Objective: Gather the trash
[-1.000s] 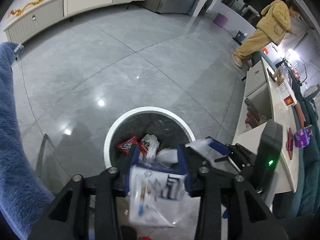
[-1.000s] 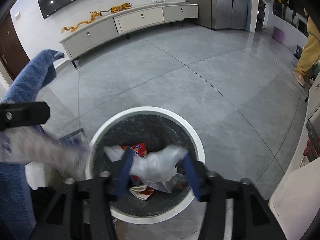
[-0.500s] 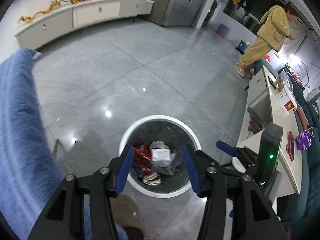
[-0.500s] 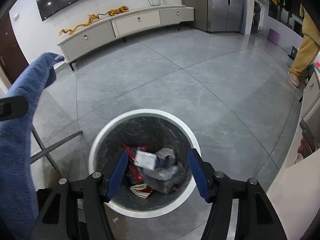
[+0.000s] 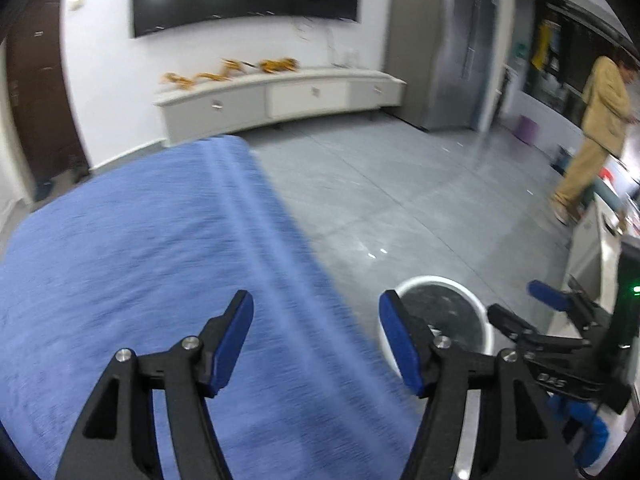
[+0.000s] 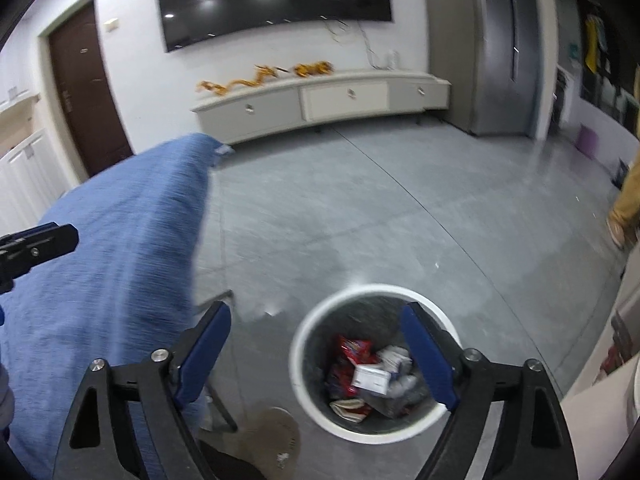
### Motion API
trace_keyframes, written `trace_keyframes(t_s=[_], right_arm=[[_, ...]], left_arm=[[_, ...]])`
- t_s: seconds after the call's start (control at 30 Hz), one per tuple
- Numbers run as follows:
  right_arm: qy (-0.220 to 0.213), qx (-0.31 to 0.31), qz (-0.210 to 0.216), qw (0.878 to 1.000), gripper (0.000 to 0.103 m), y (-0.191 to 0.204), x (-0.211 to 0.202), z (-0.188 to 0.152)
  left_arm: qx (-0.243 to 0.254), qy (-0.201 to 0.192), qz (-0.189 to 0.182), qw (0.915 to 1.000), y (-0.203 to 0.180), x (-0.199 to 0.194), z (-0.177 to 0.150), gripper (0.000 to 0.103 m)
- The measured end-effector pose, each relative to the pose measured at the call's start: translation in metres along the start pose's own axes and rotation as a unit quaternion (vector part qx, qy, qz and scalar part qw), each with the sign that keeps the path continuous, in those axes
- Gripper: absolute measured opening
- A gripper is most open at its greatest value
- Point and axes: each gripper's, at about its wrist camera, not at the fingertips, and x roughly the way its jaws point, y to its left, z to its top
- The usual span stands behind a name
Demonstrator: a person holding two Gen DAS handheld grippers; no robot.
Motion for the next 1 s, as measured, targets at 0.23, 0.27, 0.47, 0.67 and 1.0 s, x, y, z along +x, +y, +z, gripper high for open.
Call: trace_keyframes(t_s=[0.23, 0.27, 0.47, 0.67, 1.0], right_arm=[[-0.033, -0.056, 0.036, 0.997, 0.102, 0.065, -0.021, 0.017], [-0.036, -0.065, 0.040, 0.996, 0.103, 0.074, -0.023, 0.019], [-0.062, -0.093, 0.053, 0.992, 0.103, 0.110, -0.036, 0.028], [-0.080, -0.097, 0.051, 0.991, 0.103, 0.125, -0.041, 0.029], [-0.090, -0.095, 0.032, 0.991, 0.103, 0.131, -0.043, 0.029]], left_arm=[[-0.028, -0.059, 0.083, 0.9944, 0.055, -0.053, -0.014, 0.065], [-0.030, -0.067, 0.093, 0.9930, 0.061, -0.060, -0.016, 0.065], [-0.051, -0.097, 0.137, 0.9845, 0.090, -0.096, -0.028, 0.071], [-0.077, -0.118, 0.171, 0.9751, 0.118, -0.117, -0.039, 0.081], [-0.098, -0.143, 0.203, 0.9639, 0.133, -0.136, -0.051, 0.100]])
